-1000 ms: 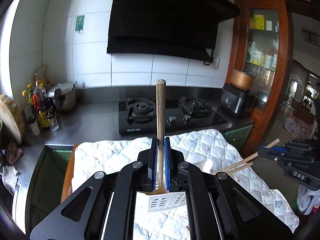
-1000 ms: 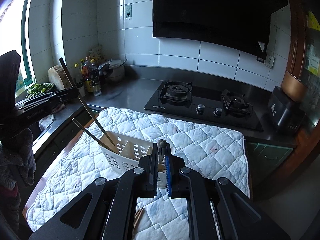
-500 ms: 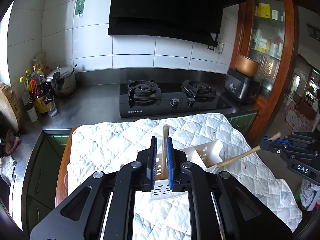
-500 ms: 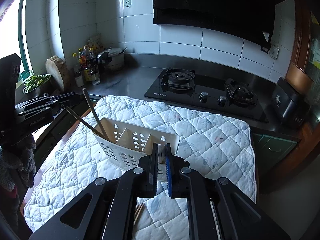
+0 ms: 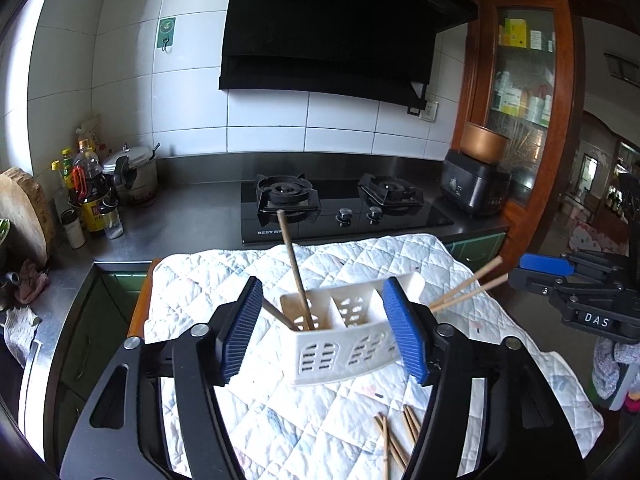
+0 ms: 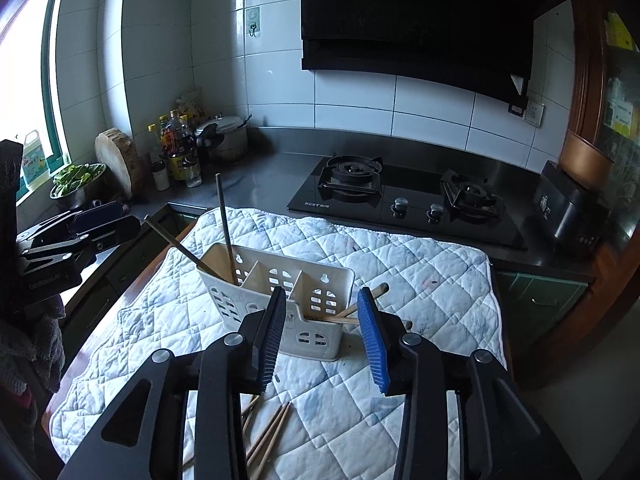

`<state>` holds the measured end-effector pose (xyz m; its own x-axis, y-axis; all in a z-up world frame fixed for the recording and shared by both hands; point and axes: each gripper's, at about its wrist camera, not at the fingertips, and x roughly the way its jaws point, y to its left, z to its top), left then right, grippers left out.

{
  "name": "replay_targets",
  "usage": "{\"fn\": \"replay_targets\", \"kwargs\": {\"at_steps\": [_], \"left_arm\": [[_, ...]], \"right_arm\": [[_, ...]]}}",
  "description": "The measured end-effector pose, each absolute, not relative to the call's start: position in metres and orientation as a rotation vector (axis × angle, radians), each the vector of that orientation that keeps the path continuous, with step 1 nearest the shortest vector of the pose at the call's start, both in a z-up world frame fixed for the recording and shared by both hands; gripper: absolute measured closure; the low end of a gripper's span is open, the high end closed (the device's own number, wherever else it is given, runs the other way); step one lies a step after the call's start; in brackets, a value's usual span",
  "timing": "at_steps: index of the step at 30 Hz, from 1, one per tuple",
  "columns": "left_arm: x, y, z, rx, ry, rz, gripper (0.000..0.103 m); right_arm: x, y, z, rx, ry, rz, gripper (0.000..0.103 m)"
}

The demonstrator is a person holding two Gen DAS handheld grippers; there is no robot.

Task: Organize utensils
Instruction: 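Open both tools to drop the chopsticks into the caddy and withdraw, then move both open tools down toward the loose chopsticks on the cloth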

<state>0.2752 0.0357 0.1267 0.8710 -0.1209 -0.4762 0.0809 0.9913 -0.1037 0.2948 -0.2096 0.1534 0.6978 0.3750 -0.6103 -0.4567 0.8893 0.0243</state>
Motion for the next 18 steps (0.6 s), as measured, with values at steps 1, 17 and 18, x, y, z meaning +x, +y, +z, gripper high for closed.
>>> {"fn": "replay_targets", "kwargs": {"at_steps": [1, 17, 18], "left_arm": [[0.268, 0.034, 0.125, -0.079, 0.503, -0.110, 0.036], [0.174, 0.028, 0.060, -0.097, 0.557, -0.114, 0.028], [0.171, 0.028, 0.056, -0.098, 0.561, -0.110, 0.028]], "right_arm": [[0.288, -0.210, 0.153, -0.135, 0.642, 0.467, 0.063], [0.184, -0.224, 0.074, -0.132, 0.679, 0.485, 0.058], [0.180, -0.225, 0.067, -0.130, 0.688, 0.480, 0.058]]}}
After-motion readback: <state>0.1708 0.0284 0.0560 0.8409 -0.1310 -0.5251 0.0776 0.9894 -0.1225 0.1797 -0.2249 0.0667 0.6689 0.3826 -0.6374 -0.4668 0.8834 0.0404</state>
